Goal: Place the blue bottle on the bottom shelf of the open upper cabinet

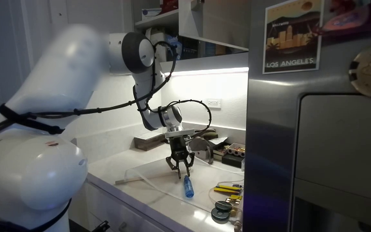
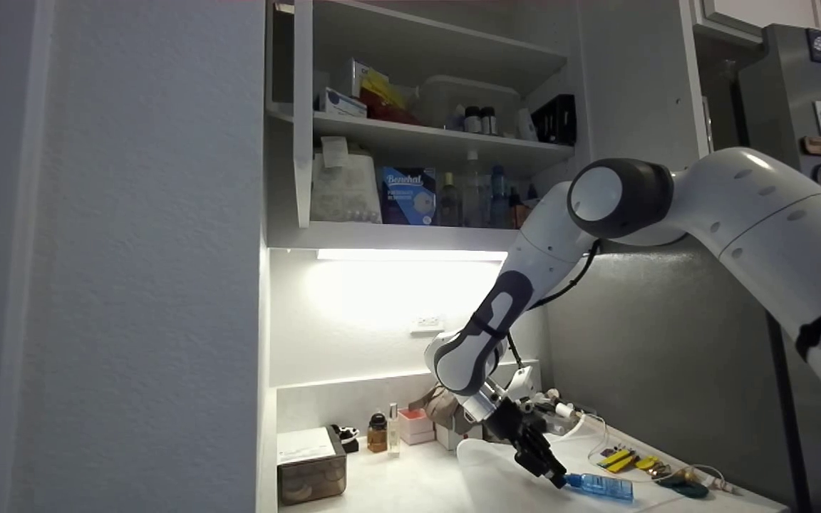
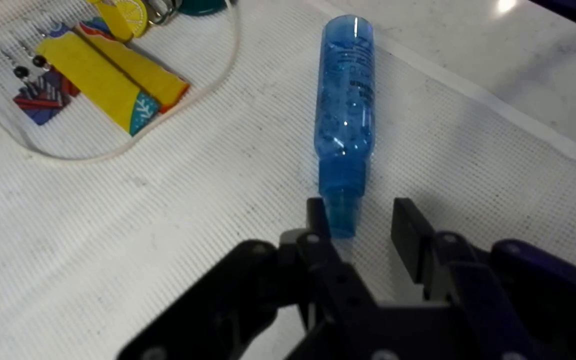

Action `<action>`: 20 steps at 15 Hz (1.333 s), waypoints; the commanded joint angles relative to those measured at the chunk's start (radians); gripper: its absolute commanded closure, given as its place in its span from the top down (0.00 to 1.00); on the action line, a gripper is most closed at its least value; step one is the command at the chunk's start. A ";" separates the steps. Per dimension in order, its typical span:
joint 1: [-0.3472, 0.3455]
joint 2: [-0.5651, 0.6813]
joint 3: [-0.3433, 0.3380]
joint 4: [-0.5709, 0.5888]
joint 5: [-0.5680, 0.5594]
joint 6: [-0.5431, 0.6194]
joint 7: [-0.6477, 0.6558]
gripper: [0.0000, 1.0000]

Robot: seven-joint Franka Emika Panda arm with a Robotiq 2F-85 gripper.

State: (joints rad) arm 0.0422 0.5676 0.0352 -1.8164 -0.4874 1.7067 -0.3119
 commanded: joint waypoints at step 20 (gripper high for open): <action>-0.027 -0.121 -0.008 -0.064 0.051 0.053 0.101 0.06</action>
State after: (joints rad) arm 0.0223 0.5518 0.0287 -1.8151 -0.4694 1.7228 -0.2482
